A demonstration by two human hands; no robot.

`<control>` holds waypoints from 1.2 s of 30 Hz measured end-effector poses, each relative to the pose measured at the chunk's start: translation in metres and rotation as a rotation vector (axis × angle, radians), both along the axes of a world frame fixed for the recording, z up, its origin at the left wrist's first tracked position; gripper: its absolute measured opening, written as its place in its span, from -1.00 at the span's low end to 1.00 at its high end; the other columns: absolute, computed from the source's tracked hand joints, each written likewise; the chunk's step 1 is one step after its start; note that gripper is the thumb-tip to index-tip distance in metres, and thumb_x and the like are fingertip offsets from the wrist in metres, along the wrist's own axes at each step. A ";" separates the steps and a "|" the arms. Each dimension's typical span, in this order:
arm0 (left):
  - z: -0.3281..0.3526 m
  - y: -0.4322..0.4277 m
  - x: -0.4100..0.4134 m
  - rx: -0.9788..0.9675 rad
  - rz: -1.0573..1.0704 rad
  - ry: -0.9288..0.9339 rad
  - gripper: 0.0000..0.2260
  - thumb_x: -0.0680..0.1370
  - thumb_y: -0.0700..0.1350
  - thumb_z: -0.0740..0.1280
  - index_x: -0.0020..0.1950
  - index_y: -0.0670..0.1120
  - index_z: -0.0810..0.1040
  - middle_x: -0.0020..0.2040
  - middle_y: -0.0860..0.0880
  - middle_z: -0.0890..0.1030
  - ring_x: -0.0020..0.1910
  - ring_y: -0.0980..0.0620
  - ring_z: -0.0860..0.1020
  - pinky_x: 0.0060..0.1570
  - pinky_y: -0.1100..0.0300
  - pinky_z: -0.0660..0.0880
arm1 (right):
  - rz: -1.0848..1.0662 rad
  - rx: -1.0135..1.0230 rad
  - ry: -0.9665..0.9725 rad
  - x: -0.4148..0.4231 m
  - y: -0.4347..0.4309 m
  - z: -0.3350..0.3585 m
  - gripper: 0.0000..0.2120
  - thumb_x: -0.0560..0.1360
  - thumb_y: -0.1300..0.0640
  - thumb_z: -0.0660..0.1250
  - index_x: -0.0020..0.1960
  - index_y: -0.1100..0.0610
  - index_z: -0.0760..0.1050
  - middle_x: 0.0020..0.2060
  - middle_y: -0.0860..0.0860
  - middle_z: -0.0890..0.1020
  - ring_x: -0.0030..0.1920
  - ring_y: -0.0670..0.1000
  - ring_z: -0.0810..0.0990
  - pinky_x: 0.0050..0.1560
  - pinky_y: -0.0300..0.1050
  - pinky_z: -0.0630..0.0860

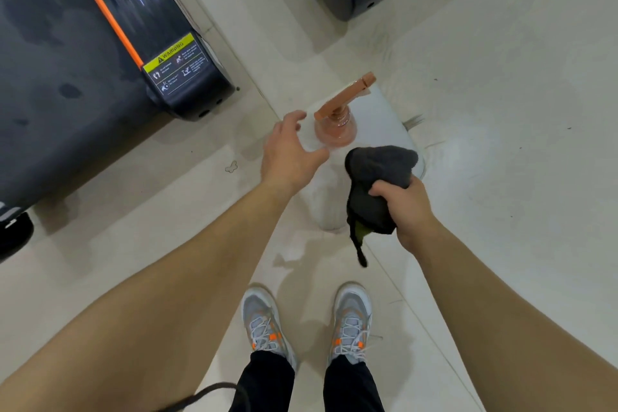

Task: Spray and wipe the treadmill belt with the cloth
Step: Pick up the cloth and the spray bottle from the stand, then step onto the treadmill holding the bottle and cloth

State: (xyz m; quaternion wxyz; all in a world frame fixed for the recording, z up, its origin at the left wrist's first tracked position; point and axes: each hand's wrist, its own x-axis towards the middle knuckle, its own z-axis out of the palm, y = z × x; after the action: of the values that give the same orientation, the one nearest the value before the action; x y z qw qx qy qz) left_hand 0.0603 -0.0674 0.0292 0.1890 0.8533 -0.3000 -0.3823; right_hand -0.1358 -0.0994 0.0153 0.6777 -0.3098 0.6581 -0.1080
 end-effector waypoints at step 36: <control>0.516 0.222 0.278 -0.541 0.662 -0.002 -0.52 0.41 0.22 0.40 0.25 0.16 0.34 -0.19 0.32 0.58 0.02 -0.08 0.62 0.20 -0.16 0.51 | 0.412 0.290 -0.313 0.351 0.155 0.471 -0.47 0.37 0.03 0.39 0.24 0.32 0.60 0.15 0.33 0.65 0.10 0.40 0.65 0.28 0.42 0.43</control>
State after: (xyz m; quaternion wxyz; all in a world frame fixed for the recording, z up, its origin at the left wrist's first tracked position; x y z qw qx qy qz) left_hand 0.3380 0.1544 0.5448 0.5184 0.8235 -0.0998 -0.2076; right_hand 0.2151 0.0554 0.4861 0.8159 -0.3162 0.4773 0.0805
